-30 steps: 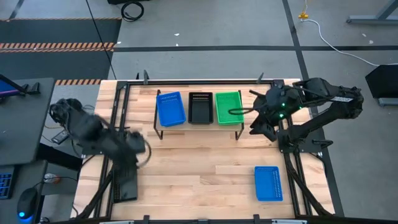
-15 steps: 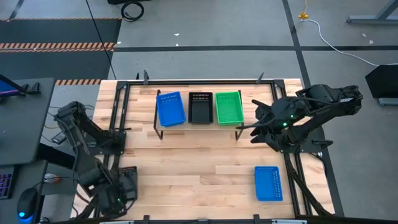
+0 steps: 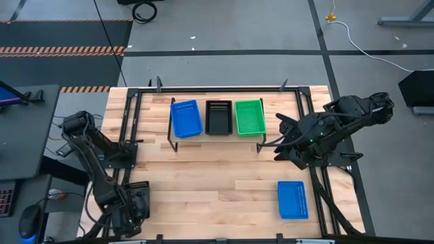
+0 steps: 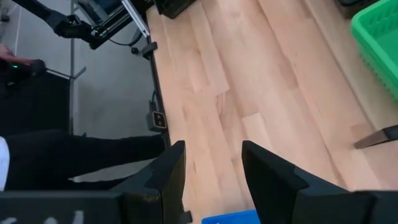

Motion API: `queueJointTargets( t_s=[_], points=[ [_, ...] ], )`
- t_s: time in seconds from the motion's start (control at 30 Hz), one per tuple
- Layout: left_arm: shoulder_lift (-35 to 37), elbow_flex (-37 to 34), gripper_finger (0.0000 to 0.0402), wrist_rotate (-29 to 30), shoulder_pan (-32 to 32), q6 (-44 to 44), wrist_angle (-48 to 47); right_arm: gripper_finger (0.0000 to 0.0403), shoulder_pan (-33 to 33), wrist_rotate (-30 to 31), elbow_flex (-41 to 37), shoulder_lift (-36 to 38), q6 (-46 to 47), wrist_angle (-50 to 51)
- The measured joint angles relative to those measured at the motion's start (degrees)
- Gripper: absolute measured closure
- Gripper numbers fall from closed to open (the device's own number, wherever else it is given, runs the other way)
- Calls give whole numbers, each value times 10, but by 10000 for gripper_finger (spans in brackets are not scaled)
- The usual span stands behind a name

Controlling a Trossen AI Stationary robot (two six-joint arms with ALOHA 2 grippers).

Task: Stack baskets on shelf by color
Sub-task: Stack the black bin on top of the black bin on the shelf

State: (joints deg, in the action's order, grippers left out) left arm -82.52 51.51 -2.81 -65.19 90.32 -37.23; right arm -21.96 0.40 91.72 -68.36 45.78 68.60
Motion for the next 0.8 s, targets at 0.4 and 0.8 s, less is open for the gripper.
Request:
queueJointTargets(
  t_s=[0.4,0.8],
  points=[
    [0,-122,204,-53,12,-6,126,239,-12,0,0,0,16,3],
    [0,-92,389,-18,66,-10,94,239,-12,2,0,0,8,4]
  ],
)
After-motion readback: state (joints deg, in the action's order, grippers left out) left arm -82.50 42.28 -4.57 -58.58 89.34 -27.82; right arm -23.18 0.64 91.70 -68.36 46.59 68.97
